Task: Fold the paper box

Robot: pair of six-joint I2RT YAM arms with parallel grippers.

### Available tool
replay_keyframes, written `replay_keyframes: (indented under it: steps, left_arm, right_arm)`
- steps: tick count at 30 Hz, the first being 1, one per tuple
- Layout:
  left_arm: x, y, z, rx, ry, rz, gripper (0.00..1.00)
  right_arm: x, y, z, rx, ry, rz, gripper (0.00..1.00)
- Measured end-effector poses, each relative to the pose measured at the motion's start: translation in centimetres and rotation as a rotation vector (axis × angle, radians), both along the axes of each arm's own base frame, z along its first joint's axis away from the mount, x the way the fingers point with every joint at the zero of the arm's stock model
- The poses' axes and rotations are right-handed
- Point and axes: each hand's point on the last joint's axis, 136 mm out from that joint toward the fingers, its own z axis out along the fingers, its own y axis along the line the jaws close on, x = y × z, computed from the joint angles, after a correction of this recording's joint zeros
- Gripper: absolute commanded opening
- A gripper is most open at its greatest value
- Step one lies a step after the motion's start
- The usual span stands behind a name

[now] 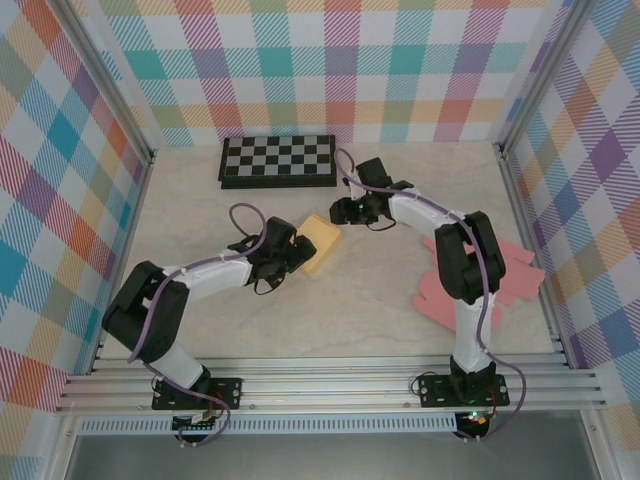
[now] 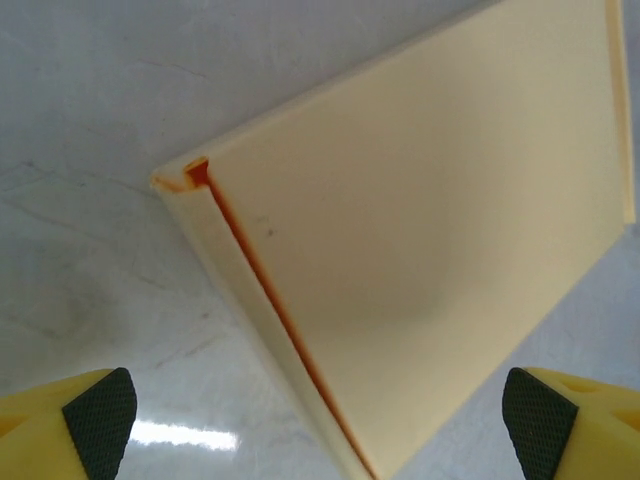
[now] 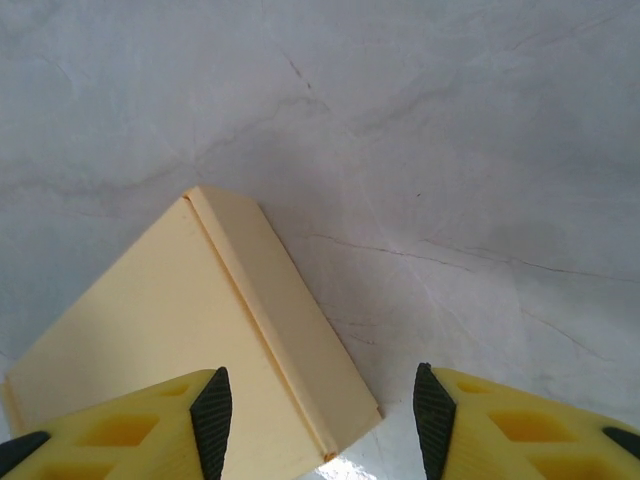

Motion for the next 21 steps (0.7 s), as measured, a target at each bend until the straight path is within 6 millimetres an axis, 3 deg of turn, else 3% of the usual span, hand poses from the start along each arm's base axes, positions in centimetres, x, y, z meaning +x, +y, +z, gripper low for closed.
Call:
replay_keyframes:
  steps: [4,10,16,21]
  left_arm:
    - [1.5,-0.2,-0.8,0.007,-0.007,0.014,0.96]
    - [6.8,0.5,-0.3,-0.021,-0.056,0.059,0.94]
    - [13.4,3.2,0.5,0.009,-0.092,0.077,0.93]
    - [17.6,7.3,0.8,0.039,-0.108,0.104,0.92]
  right_arm:
    - [-0.3,0.6,-1.4,0.014,0.038,0.031,0.54]
    - [-1.0,1.6,-1.6,0.089,0.085,0.039,0.46]
    - [-2.3,2.2,-2.9,0.162,0.177,-0.026,0.41]
    - [-1.5,4.7,-2.1,0.211,0.193,-0.05,0.41]
